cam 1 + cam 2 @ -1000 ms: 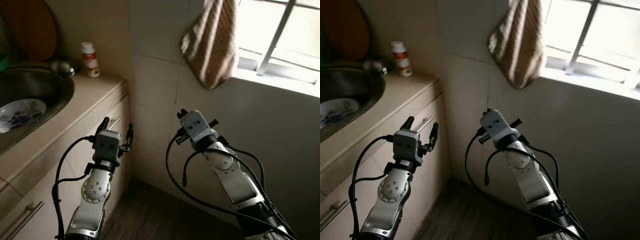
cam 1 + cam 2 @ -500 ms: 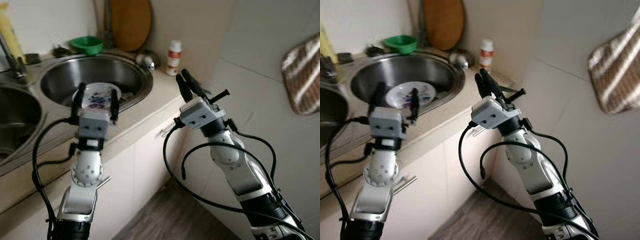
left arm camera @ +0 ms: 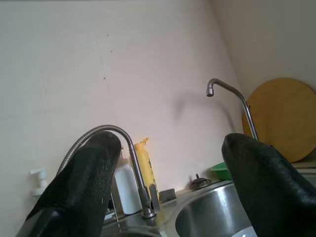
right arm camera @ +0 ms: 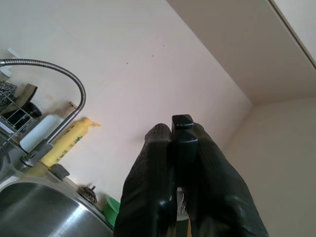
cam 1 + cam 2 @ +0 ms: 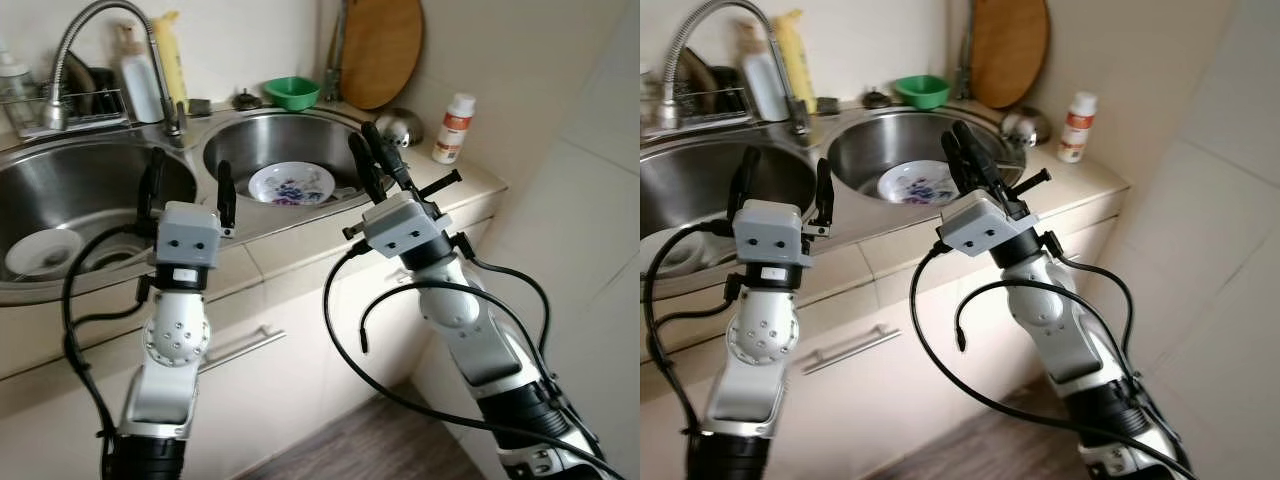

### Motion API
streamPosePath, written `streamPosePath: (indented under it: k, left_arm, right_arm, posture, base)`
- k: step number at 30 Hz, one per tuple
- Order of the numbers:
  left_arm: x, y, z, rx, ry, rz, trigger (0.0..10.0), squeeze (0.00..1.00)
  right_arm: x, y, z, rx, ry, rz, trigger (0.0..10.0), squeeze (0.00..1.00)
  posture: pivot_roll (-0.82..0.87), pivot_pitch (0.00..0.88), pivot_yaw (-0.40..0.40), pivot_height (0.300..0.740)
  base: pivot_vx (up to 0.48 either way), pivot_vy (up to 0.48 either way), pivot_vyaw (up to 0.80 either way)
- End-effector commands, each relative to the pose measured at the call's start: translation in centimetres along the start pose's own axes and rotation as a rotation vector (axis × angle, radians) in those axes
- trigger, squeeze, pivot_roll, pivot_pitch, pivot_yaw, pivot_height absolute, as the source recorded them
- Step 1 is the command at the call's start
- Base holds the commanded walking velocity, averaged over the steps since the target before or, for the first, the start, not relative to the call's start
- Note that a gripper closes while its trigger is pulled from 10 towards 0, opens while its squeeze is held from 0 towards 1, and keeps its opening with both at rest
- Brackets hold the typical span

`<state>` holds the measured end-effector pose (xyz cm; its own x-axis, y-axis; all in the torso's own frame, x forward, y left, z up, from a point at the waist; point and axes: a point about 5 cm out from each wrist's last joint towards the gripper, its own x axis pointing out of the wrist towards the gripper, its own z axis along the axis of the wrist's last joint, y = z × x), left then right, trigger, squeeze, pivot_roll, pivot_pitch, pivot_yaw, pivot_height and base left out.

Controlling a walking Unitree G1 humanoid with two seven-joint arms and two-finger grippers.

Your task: Kitchen organization

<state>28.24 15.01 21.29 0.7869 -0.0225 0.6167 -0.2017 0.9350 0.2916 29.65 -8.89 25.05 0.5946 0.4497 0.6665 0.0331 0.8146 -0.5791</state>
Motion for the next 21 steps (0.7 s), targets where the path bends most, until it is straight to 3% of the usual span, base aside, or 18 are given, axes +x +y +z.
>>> streamPosePath:
  k: [1,16,21]
  left_arm:
    - [0.0,0.5,-0.2,0.018,0.015,0.020,10.0,0.00]
    - [-0.1,0.1,-0.1,-0.001,0.018,0.003,10.0,0.00]
    - [-0.1,0.0,-0.1,-0.007,0.019,-0.008,10.0,0.00]
  right_arm:
    - [0.2,-0.1,0.1,0.017,-0.013,-0.015,0.0,0.00]
    - [0.5,-0.8,-0.2,0.096,-0.001,-0.090,0.0,0.00]
    - [0.7,-1.3,-0.9,0.155,0.041,-0.133,0.0,0.00]
  posture:
    - [0.04,0.000,-0.062,0.740]
    - [0.04,0.000,-0.062,0.740]
    - [0.05,0.000,-0.063,0.740]
  base:
    - [0.000,0.000,0.80]
    - [0.303,0.000,0.80]
    - [0.000,0.000,0.00]
